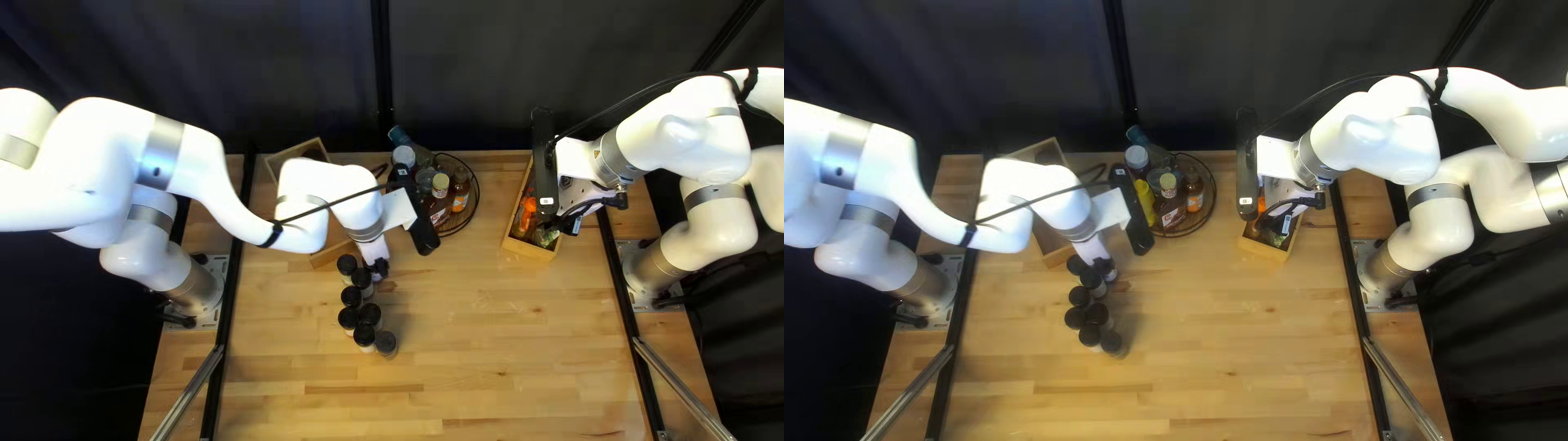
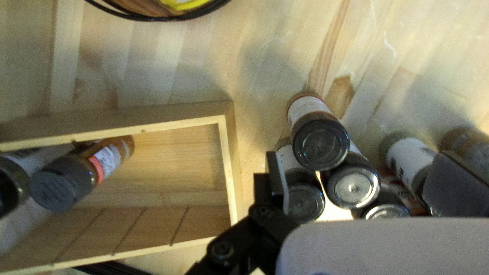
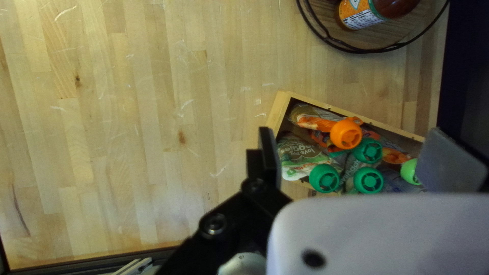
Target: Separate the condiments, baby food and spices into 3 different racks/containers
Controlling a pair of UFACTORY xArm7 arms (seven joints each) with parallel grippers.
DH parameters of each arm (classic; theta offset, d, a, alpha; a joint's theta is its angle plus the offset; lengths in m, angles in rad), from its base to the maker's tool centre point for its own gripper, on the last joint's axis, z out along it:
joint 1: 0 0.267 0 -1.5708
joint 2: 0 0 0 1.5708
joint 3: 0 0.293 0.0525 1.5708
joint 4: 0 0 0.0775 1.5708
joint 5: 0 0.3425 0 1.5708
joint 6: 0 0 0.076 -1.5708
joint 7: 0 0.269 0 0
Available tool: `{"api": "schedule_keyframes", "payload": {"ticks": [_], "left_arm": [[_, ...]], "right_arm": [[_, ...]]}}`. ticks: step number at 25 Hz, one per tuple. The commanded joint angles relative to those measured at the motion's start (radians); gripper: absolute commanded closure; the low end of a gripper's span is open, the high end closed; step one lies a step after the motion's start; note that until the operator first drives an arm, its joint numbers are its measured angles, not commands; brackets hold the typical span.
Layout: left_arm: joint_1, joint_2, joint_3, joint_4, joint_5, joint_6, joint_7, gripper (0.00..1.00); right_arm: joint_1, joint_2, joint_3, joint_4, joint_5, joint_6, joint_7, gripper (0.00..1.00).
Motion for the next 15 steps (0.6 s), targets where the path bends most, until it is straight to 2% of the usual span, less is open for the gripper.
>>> {"api": "schedule_keyframes", "payload": {"ticks": [1,12,13,14,15], "left_arm": [[0.004,0.030,0.002,-0.013,0.026,-0.024,-0.074,0.00],[0.004,0.081,0.001,-0.035,0.021,-0.084,-0.123,0.01],[0.004,0.081,0.001,-0.038,0.011,-0.089,-0.114,0.18],[0.005,0.083,0.001,-0.040,-0.001,-0.093,-0.102,0.43],[0.005,0.084,0.000,-0.041,-0.011,-0.095,-0.092,0.82]], "right_arm": [[0.000,0.000,0.000,0.000,0.000,0.000,0.000,0.00],[0.000,0.000,0.000,0.000,0.000,0.000,0.000,0.00],[0.000,0.000,0.000,0.000,0.000,0.000,0.000,0.00],[0.000,0.000,0.000,0.000,0.000,0.000,0.000,0.00],[0.000,0.000,0.000,0.000,0.000,0.000,0.000,0.00]]}}
